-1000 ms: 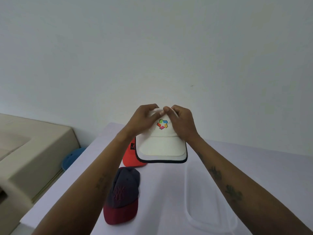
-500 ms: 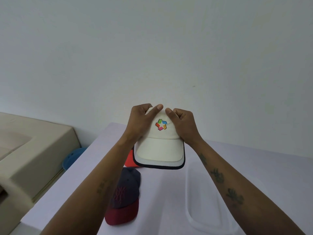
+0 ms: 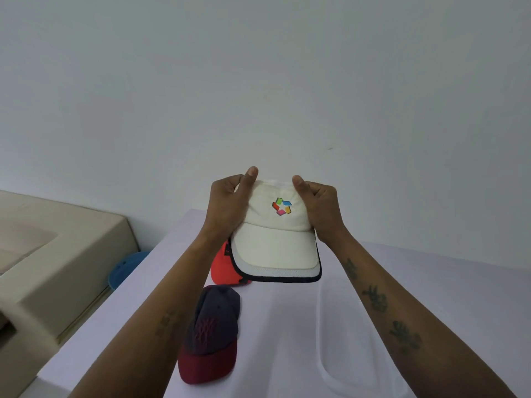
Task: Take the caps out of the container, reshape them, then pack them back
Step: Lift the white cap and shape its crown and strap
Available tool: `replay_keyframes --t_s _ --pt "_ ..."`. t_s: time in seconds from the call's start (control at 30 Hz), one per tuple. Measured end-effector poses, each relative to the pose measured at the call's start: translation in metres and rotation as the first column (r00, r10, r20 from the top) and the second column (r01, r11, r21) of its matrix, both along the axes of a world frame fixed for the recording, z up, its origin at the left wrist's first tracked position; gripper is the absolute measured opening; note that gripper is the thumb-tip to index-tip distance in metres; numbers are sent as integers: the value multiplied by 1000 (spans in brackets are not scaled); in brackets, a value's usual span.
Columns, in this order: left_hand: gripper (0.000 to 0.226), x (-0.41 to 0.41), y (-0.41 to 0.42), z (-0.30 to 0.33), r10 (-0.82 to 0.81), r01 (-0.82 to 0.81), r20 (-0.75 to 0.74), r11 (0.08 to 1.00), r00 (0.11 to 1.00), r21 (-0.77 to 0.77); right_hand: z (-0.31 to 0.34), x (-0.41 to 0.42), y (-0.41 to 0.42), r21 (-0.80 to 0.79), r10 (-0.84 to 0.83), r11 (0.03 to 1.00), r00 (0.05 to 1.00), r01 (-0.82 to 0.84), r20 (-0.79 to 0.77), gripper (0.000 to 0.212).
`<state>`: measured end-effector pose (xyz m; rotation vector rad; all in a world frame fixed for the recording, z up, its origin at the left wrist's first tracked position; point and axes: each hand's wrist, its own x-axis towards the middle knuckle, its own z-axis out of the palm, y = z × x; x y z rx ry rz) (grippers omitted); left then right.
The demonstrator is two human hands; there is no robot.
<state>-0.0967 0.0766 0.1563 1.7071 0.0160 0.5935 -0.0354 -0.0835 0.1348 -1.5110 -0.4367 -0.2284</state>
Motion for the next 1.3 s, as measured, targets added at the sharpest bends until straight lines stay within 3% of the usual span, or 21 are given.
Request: replay_keyframes --t_s 0.13,0.17,0.23,0.3,0.47,0.53,0.6,0.7,0.73,0.83,0.9,0.97,1.0,1.07,1.17,1.23,1.3 --pt "50 2 -2 -2 -7 8 20 996 1000 -91 7 -1 5 107 -105 989 994 101 26 57" --pt "41 3 1 -5 -7 8 18 999 1000 -35 11 0 2 82 -139 988 988 134 60 57" --pt "12 -3 10 -12 -26 31 -22 973 999 231 19 4 -6 19 -184 983 972 183 144 56" --pt "48 -18 20 -20 -66 97 -79 859 995 503 31 10 -17 -13 -207 977 956 215 207 53" --pt "127 -47 15 -23 -213 363 -299 654 930 664 52 28 -26 -37 -242 965 935 260 259 49" --pt "129 -41 0 -27 -128 253 -220 583 967 772 54 28 -18 -26 -233 969 941 247 245 46" --pt "108 -29 -8 -34 -39 116 -115 582 993 805 55 28 -11 -63 -211 971 951 230 224 43" --pt "83 -17 -9 -37 87 26 -102 625 991 780 51 25 -5 -281 -160 936 967 213 200 22" --pt "80 -14 -8 -38 113 8 -104 639 988 769 49 21 -4 -379 -166 893 959 244 228 25" --pt "77 -10 -6 -41 188 -25 -124 636 974 771 40 -10 -3 -632 -56 711 921 307 385 91" --pt "75 -5 -9 -38 241 -50 -136 636 961 770 31 -32 3 -828 160 506 917 242 365 102" --pt "72 -1 -12 -33 283 -95 -102 605 954 791 19 -43 15 -945 252 263 931 197 264 101" --pt "70 -1 -14 -30 282 -108 -75 580 956 807 11 -43 23 -934 236 262 922 243 306 97" --pt "68 -4 -19 -29 239 -119 -23 562 971 818 1 -38 35 -811 145 418 851 410 505 79" --pt "66 -11 -26 -32 239 -188 42 630 970 753 -12 -26 40 -581 74 613 694 535 716 47" --pt "69 -9 -28 -33 257 -177 -4 678 967 713 -19 -23 41 -505 47 693 666 515 744 48" --pt "65 -5 -30 -33 144 -102 -19 780 989 618 -21 -23 41 -427 -17 786 706 448 708 57"
